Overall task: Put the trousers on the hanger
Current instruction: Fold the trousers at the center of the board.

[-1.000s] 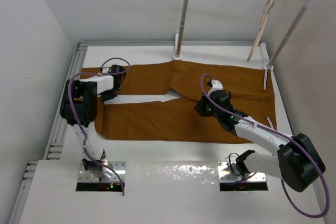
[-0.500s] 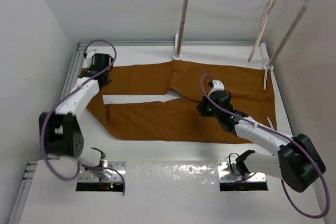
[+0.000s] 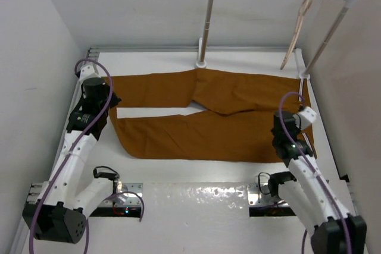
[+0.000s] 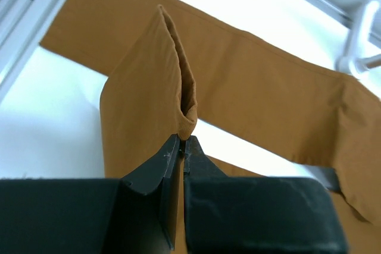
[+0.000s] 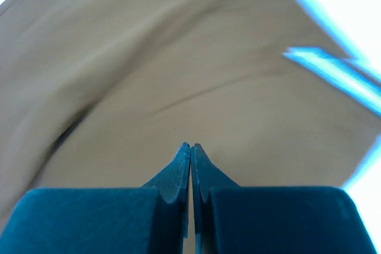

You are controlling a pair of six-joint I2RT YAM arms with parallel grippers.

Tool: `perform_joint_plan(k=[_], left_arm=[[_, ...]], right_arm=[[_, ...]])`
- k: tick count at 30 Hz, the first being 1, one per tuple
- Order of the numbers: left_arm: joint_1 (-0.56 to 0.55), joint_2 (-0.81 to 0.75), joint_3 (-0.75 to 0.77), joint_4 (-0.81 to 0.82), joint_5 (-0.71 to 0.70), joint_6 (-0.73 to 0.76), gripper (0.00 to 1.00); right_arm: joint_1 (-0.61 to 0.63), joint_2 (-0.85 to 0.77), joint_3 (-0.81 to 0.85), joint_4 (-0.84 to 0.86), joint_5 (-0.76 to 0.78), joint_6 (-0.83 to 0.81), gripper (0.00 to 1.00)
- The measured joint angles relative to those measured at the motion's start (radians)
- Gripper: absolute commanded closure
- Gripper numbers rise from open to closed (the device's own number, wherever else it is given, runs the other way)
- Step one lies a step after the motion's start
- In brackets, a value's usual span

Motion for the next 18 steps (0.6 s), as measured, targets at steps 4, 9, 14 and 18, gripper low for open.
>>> perform_joint_plan(k=[4,9,14,18], left_arm=[[0.0,-0.04,-0.007,0.018,0.055,-0.008,1.0],[0.0,-0.075,-0.03,0.058,0.118,-0.026,1.0],[0.0,-0.106,-0.048,0.069,0.153,-0.031,1.0],[0.0,-0.121,-0.053,0.08,0.185,-0.039,1.0]], right_arm=[[-0.216,-0.039,-0.05,-0.101,0.09,0.074,0.93],[-0.603,0.068,-0.079,-0.162,0.06,0.134,0.65],[-0.75,0.109,-0.081,-0.196,0.002,0.153,0.47],[-0.764,0.122,-0.081,-0.187,-0.041,0.154,0.51]])
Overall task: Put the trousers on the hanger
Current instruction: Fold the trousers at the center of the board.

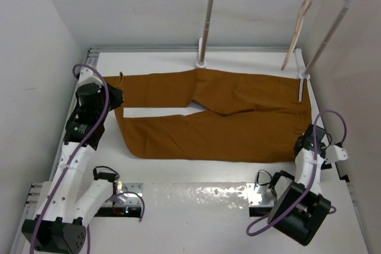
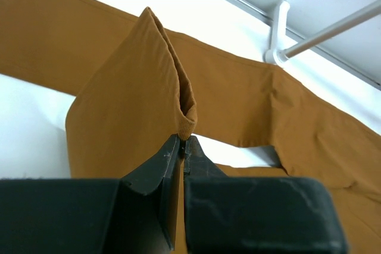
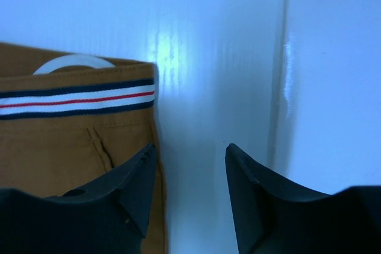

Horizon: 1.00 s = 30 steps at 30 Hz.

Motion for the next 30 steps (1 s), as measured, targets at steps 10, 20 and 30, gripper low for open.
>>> perform_joint_plan(k=[10,20,30], left_arm=[[0.0,0.0,-0.002,0.01,0.026,-0.008,1.0],[0.0,0.001,0.02,-0.018,-0.008,-0.008,1.0],[0.0,0.013,0.162,-0.09,-0.151,-0.008,1.0]], right_arm=[[-0.002,0.108,0.01,0.125,-0.119,-0.041,0.56],[-0.002,0.152,-0.021,0.222,-0.143,-0.035,0.98],[-0.002,-0.087,0.087,0.094,-0.159,-0.003,1.0]])
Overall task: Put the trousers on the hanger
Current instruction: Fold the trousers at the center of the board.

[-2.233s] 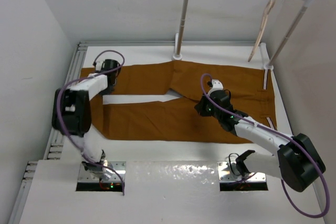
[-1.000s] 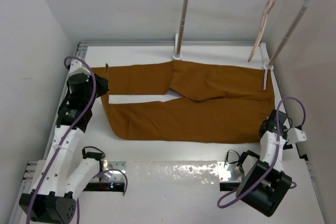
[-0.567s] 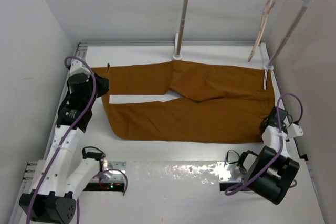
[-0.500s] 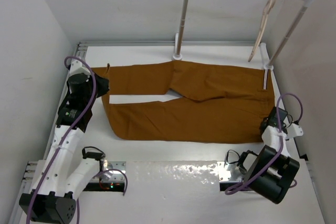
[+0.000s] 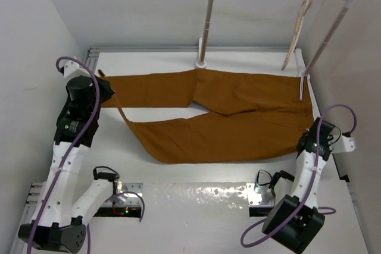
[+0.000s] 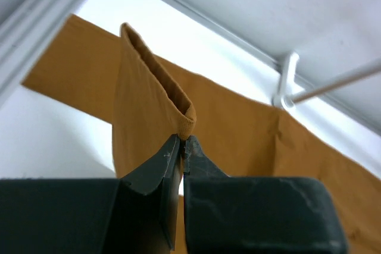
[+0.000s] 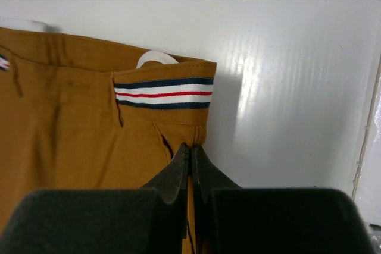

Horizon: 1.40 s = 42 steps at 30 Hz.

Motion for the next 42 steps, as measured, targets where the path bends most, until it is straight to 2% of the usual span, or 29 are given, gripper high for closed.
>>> perform_joint_plan(k=[5,10,14,19,24,32,35,42], left_arm=[[0.0,0.021,0.058,-0.019,-0.097,-0.003,1.0],[0.0,0.042,0.119,-0.047,-0.216,-0.005,1.0],[0.0,0.04,0.127,-0.045,-0.307,-0.01,1.0],[0.0,0.029,0.083,-0.042,-0.435,-0.024,1.0],[0.01,0.076,0.011,-0.027,-0.492,-0.048,1.0],[0.198,0.418,0.017,-0.055,-0.391,-0.11,1.0],[0.208,0.492,0.048,-0.087,-0.386,-0.117,1.0],[0.208,0.622,0.245,-0.101,-0.442,-0.109,1.0]], right_arm=[[0.0,0.027,0.151,-0.106,0.0,0.019,1.0],[0.021,0.101,0.43,-0.224,0.042,-0.003,1.0],[0.047,0.122,0.605,-0.238,0.095,-0.031,1.0],[0.056,0.124,0.634,-0.236,0.109,-0.061,1.0],[0.058,0.231,0.618,-0.188,0.101,-0.068,1.0],[0.066,0.4,0.584,-0.082,0.079,-0.064,1.0],[0.082,0.465,0.607,-0.049,0.08,-0.065,1.0],[0.14,0.621,0.708,0.05,0.11,-0.082,1.0]])
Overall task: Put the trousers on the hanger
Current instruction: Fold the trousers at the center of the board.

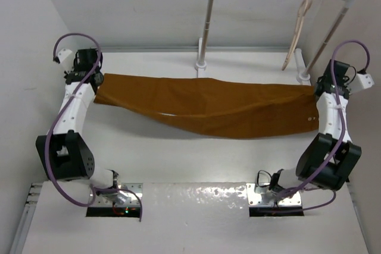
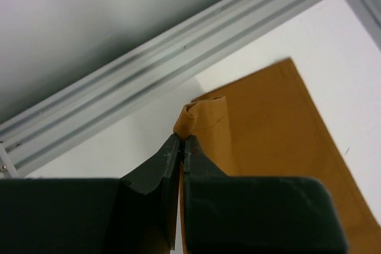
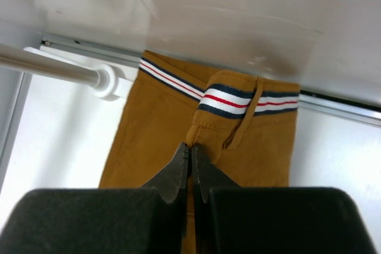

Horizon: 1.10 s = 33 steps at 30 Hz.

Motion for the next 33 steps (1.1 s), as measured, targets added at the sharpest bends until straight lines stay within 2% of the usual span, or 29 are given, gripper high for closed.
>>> perform_joint_plan(k=[4,10,15,21,27,33], left_arm=[[0.0,0.058,0.061,0.016,-0.018,0.011,1.0],[0.0,0.249,0.176,0.026,-0.052,0.031,1.0],[0.0,0.329,0.197,-0.015,-0.064,0.023,1.0],[0.0,0.182,0.164,-0.028,-0.08,0.034,1.0],[-0.001,-0.093,0.002,-0.054,-0.153,0.061,1.0],[-0.001,-0.213,-0.117,-0.098,-0.177,0.08,1.0]], right_arm=[[0.003,0.066,0.069,0.016,0.003,-0.001,1.0],[0.024,0.191,0.189,0.043,0.015,-0.021,1.0],[0.029,0.24,0.192,0.068,0.028,-0.035,1.0],[0.029,0.239,0.164,0.122,0.031,-0.023,1.0],[0.029,0.202,0.101,0.173,0.032,-0.01,1.0],[0.029,0.167,0.082,0.188,0.021,-0.009,1.0]])
